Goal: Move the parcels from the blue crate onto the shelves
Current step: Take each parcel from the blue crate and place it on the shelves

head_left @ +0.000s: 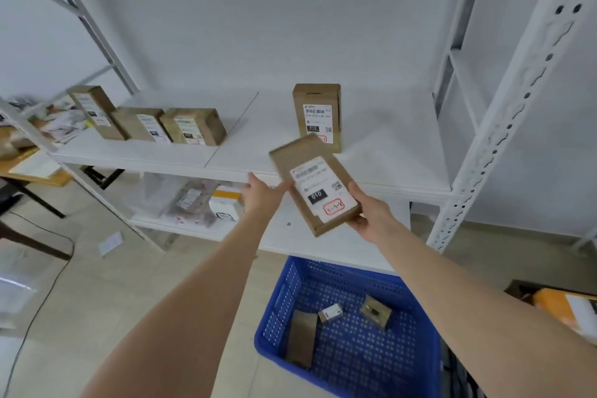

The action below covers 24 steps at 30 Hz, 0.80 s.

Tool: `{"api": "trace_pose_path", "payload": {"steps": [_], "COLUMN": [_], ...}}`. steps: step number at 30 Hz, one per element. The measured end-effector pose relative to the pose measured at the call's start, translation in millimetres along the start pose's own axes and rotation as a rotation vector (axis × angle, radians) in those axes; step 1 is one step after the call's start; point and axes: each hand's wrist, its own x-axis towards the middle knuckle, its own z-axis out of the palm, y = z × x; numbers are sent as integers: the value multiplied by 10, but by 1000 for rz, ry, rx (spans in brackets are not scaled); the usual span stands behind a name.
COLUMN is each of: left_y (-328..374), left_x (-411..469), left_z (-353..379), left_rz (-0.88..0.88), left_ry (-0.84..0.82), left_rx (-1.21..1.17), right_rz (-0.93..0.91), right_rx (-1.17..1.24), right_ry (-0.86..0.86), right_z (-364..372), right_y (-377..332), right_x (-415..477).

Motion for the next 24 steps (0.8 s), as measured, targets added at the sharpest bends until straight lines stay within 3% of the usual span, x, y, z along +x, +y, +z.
{"api": "trace_pose_path", "payload": {"steps": [2,4,9,24], "left_y": [-9,24,102,62], "left_x": [-88,-185,-217,-33], "left_z": [10,23,-51,-127], "left_rz": [-127,-83,69,178], "left_ry": [-248,-387,-408,-382], "left_rx": [-307,-419,-408,-409], "right_rz": [38,45,36,-11], "right_rx": [97,125,-67,-153], "right_ry": [-56,-105,-152,-206], "right_z": [35,87,89,238], "right_y": [10,25,4,-74], "right_x": [-26,-34,7,54]}}
